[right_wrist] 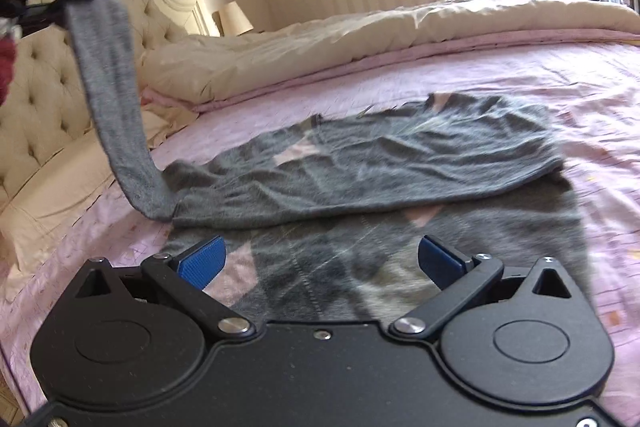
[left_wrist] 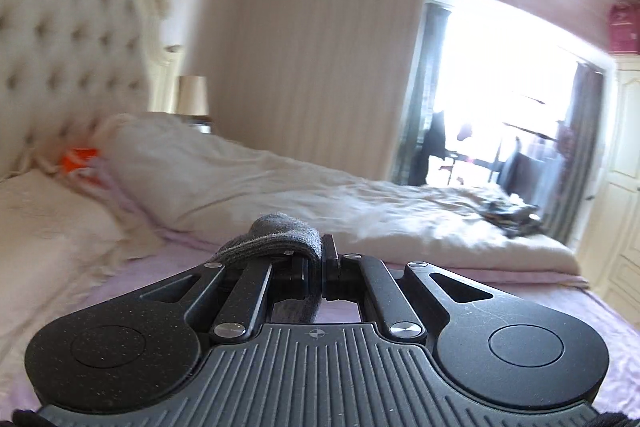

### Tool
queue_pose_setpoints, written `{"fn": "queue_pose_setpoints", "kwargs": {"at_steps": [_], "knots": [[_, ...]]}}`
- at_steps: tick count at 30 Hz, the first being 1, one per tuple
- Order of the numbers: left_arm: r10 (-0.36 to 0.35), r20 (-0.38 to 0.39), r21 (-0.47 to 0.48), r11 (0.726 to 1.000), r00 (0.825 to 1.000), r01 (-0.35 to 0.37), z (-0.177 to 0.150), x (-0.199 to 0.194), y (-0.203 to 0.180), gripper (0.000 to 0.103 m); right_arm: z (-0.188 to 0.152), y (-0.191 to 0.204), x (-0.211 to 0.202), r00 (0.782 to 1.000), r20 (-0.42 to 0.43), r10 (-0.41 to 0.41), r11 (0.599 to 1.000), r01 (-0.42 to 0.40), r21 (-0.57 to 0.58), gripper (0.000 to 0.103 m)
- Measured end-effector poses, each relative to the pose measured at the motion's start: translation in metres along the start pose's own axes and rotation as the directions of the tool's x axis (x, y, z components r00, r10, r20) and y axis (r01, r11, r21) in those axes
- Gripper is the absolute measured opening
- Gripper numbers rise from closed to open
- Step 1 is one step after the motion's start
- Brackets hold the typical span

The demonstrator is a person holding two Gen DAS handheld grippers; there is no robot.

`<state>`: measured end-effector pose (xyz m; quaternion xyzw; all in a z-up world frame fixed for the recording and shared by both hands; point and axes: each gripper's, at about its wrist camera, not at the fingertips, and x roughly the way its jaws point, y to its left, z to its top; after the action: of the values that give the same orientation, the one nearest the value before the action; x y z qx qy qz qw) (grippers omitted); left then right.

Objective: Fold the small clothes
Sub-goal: 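Lift the held sleeve and fold it across the sweater with the left gripper, then lower the sleeve onto the sweater and open the left gripper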

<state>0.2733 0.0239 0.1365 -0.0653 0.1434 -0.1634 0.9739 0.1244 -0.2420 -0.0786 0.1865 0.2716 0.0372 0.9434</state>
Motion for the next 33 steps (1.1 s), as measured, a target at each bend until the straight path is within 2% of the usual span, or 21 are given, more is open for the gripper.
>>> {"fn": "queue_pose_setpoints", "kwargs": {"at_steps": [3,7,13,14,15,16,18,20,22,23,25,27,30,33], "knots": [[-0.084,-0.029,0.009,0.996,0.996,0.084,-0.017,0.027,-0.053,0.005,0.002,-0.016,-0.015,1.000,0.010,-0.020,1.000,0.020,0.014,0.102],[-0.170,-0.101,0.000,0.985,0.980,0.171,-0.058,0.063,-0.111,0.005,0.000,-0.038,-0.029,0.999,0.004,-0.052,0.998,0.052,0.044,0.102],[-0.210,-0.260,0.026,0.974,0.943,0.224,-0.135,0.118,-0.161,0.008,-0.006,-0.061,-0.037,0.997,-0.024,-0.079,0.993,0.081,0.082,0.102],[-0.217,-0.293,0.028,0.971,0.931,0.236,-0.146,0.124,-0.164,0.017,-0.008,-0.064,-0.039,0.996,-0.027,-0.081,0.993,0.083,0.088,0.102],[-0.225,-0.326,0.027,0.969,0.918,0.247,-0.156,0.128,-0.167,0.036,-0.009,-0.066,-0.039,0.996,-0.029,-0.081,0.992,0.084,0.093,0.102],[-0.234,-0.360,0.025,0.965,0.903,0.260,-0.164,0.131,-0.168,0.043,-0.009,-0.067,-0.039,0.996,-0.031,-0.081,0.992,0.084,0.097,0.102],[-0.259,-0.382,0.029,0.956,0.887,0.292,-0.172,0.129,-0.170,0.047,-0.010,-0.068,-0.038,0.996,-0.035,-0.079,0.991,0.083,0.106,0.102],[-0.287,-0.382,0.053,0.942,0.879,0.331,-0.170,0.116,-0.172,0.050,-0.010,-0.068,-0.037,0.996,-0.034,-0.078,0.990,0.081,0.113,0.102],[-0.309,-0.356,0.095,0.927,0.882,0.363,-0.166,0.100,-0.170,0.062,-0.007,-0.068,-0.035,0.996,-0.032,-0.078,0.990,0.082,0.115,0.102],[-0.319,-0.325,0.127,0.918,0.890,0.375,-0.163,0.089,-0.174,0.071,-0.006,-0.068,-0.033,0.996,-0.030,-0.079,0.990,0.082,0.115,0.102],[-0.340,-0.284,0.176,0.900,0.896,0.398,-0.159,0.073,-0.172,0.076,-0.003,-0.068,-0.029,0.996,-0.032,-0.080,0.989,0.083,0.120,0.102],[-0.332,-0.282,0.223,0.890,0.900,0.398,-0.161,0.065,-0.175,0.076,0.001,-0.068,-0.025,0.996,-0.032,-0.086,0.988,0.089,0.126,0.102],[-0.300,-0.251,0.226,0.906,0.920,0.357,-0.167,0.051,-0.161,0.077,0.008,-0.070,-0.023,0.994,-0.021,-0.105,0.988,0.106,0.115,0.102],[-0.214,-0.239,0.178,0.949,0.947,0.259,-0.178,0.044,-0.131,0.077,0.016,-0.072,-0.017,0.992,-0.022,-0.124,0.988,0.126,0.087,0.102]]}}
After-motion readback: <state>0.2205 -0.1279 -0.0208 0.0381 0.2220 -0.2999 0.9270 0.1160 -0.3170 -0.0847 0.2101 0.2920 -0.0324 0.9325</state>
